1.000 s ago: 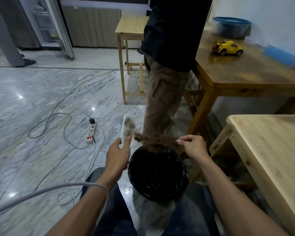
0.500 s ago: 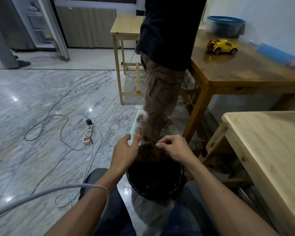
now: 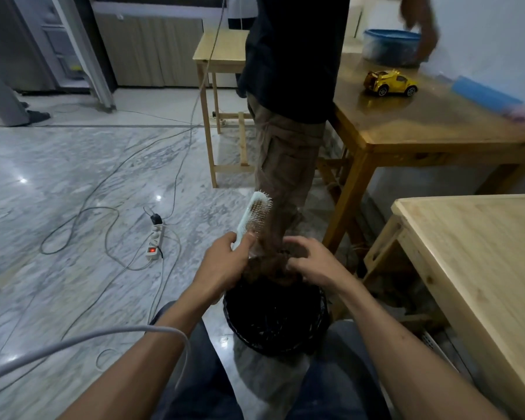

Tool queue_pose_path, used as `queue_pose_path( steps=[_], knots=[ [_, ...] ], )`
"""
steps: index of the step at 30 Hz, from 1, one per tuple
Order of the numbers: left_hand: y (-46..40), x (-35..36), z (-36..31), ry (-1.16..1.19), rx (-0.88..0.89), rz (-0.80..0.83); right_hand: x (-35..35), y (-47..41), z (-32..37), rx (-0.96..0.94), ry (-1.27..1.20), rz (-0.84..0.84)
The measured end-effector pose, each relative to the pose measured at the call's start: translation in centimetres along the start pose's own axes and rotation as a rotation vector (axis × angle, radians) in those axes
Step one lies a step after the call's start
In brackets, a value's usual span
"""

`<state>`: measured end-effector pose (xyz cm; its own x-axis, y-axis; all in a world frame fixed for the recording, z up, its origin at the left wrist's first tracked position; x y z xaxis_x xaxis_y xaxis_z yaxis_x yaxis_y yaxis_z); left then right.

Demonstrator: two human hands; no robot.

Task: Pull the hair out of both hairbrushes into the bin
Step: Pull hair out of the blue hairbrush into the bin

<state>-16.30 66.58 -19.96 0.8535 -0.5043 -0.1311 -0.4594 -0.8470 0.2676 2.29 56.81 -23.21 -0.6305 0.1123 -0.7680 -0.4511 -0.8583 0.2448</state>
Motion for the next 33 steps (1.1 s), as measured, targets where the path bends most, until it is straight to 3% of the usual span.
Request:
queue_pose_path(
  steps=[3,6,10,15,18,22,28,33],
  knots=[
    [0.1,1.1,-0.4,0.089,-0.041,0.078,0.9,0.1,2.3,-0.089,-0.199,0.081],
    [0.0,1.7,-0.3,0.169,-0.085,0.123,1.2,-0.3,2.7,-0.080,-0.190,-0.041],
    [-0.1,1.2,0.2,0.232,-0.105,0.107,1.0,-0.8,0.1,0.112,0.012,-0.236],
    [-0.4,0.3,1.1,0.407,-0.117,-0.006,0.7,-0.4,-2.6,0.314,0.214,-0.168],
    [-1.2,-0.5,-0.4,0.414,-0.035,-0.022,1.1,0.0,-4.5,0.361,0.110,-0.140],
    [-1.2,-0.1,-0.6,0.295,0.002,0.021,1.0,-0.3,-2.3,0.208,-0.020,-0.032],
    [-1.3,1.1,0.5,0.179,-0.006,0.085,0.9,-0.2,2.5,-0.027,-0.467,0.087],
    [-1.7,0.9,1.2,0.154,-0.016,0.071,0.4,0.2,2.5,-0.038,-0.387,-0.092]
  ],
)
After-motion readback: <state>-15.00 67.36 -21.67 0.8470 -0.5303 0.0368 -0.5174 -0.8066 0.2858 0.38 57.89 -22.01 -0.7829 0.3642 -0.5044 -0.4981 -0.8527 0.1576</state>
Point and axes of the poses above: each hand's wrist, its own y-axis away from the middle knuckle, its own x-axis out of the palm, z = x × y, the point moved 7 cm from there along -y, towards the middle knuckle, and after that the axes turned 15 degrees about y, right-handed, at the moved point
